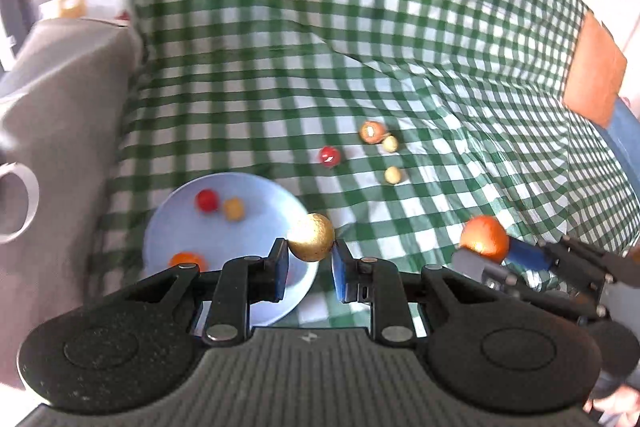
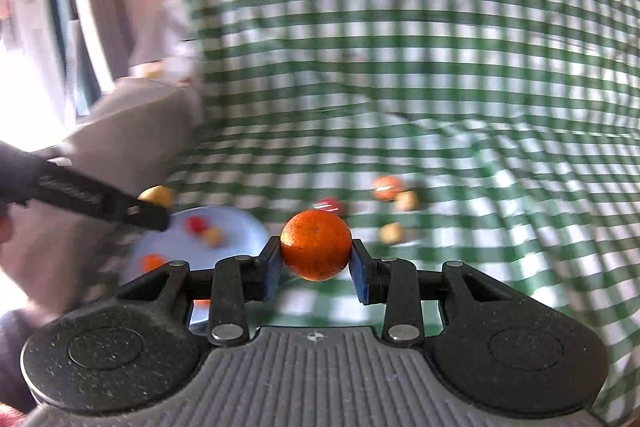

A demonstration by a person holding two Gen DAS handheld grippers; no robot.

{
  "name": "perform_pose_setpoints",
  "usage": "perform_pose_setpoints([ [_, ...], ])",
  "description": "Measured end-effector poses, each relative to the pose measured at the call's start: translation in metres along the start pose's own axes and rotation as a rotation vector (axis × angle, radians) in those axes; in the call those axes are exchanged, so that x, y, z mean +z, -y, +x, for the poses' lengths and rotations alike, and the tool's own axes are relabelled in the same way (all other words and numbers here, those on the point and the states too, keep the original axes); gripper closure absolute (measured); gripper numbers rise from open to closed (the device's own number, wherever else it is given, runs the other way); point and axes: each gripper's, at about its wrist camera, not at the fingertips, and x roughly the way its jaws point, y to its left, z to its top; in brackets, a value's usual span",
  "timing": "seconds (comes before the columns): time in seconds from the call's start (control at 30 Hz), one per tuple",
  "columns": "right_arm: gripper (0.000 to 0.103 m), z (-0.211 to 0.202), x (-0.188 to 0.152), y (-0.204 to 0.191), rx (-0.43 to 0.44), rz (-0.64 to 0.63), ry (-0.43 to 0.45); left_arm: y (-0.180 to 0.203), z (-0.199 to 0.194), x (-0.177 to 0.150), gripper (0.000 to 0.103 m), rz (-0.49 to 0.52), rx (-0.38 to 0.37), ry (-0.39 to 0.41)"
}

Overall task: Organize fruits
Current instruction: 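Grasp an orange with the right tool while the left tool grasps a yellow fruit, then carry both fruits to the blue plate and open both tools to release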

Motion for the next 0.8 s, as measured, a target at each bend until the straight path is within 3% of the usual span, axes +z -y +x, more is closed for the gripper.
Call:
perform_pose_setpoints([
  [0.33, 0.066, -0.049, -0.003, -0.081, 0.082, -0.105, 0.008, -0.036, -0.058, -0.042, 0.078, -0.079, 0.043, 0.042],
  [0.8, 0.066, -0.059, -0.003, -0.099, 0.075, -0.148, 0.006, -0.046, -0.071, -0.045, 0.078, -0.119, 0.024, 0.077],
])
